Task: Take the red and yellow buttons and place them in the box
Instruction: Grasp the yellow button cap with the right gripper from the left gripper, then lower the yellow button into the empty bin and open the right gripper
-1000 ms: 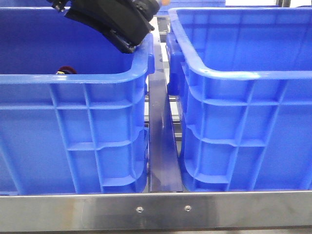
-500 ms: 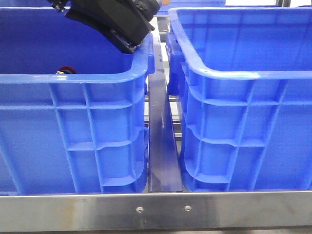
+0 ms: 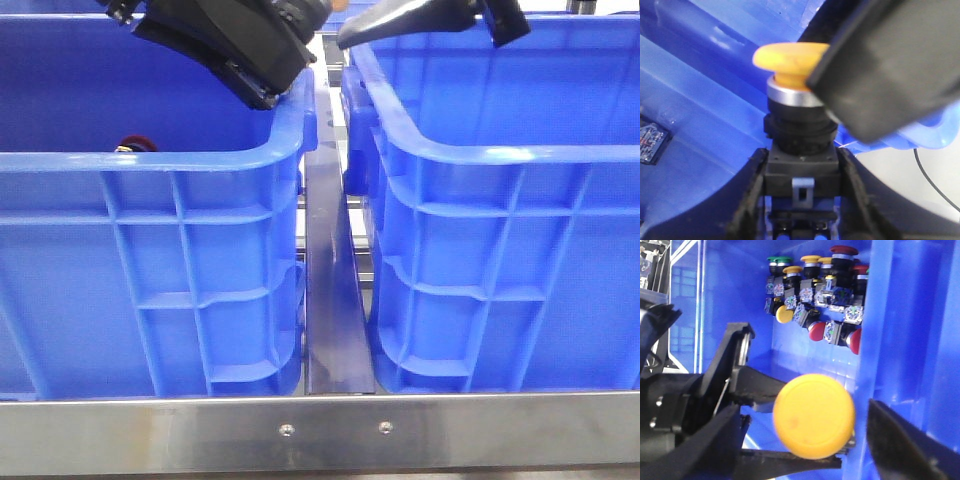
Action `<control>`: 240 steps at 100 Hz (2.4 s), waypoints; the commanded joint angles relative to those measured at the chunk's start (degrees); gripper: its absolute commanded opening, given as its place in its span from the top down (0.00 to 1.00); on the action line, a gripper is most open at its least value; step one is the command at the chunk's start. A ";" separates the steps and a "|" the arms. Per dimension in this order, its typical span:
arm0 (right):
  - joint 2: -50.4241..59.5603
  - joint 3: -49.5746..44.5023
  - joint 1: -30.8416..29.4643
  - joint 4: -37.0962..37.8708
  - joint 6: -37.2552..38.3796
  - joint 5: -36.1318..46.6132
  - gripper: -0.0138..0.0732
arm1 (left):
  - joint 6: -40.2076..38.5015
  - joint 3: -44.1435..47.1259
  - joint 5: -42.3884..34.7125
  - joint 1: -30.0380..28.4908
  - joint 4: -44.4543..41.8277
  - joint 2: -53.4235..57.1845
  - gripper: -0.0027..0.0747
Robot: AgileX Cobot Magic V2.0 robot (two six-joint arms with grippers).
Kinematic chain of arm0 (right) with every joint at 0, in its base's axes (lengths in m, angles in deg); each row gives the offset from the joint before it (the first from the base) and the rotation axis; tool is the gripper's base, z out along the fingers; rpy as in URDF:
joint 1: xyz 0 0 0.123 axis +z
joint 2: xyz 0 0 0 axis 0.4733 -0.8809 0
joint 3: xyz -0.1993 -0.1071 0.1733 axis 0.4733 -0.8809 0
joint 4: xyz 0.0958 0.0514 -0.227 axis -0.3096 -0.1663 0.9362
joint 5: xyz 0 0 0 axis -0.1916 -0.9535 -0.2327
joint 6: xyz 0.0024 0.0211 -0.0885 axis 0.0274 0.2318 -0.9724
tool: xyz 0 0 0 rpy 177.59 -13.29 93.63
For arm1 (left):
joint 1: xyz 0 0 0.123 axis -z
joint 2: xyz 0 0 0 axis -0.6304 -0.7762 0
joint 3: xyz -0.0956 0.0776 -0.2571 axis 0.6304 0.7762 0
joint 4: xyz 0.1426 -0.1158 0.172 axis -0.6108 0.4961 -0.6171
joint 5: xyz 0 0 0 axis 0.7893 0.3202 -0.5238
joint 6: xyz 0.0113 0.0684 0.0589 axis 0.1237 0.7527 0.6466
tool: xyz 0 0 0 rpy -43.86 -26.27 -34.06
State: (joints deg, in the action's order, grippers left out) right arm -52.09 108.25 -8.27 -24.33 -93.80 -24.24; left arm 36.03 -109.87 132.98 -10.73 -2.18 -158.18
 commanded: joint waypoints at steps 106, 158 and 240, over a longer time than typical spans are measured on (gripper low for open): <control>5.65 5.66 -10.69 -4.46 -7.65 -1.86 0.56 | 0.09 -4.08 3.59 0.36 2.47 2.50 0.25; 4.64 4.89 -17.51 14.82 -18.48 10.69 0.56 | 0.09 -4.08 4.35 0.36 2.47 2.50 0.25; -12.75 5.01 -17.16 21.25 -19.93 36.25 0.56 | 0.09 -4.08 4.35 0.36 2.05 2.50 0.25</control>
State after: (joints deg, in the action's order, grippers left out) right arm -66.44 111.67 -25.36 -2.41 -112.91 8.28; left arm 36.03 -111.99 138.40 -10.73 -2.53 -158.03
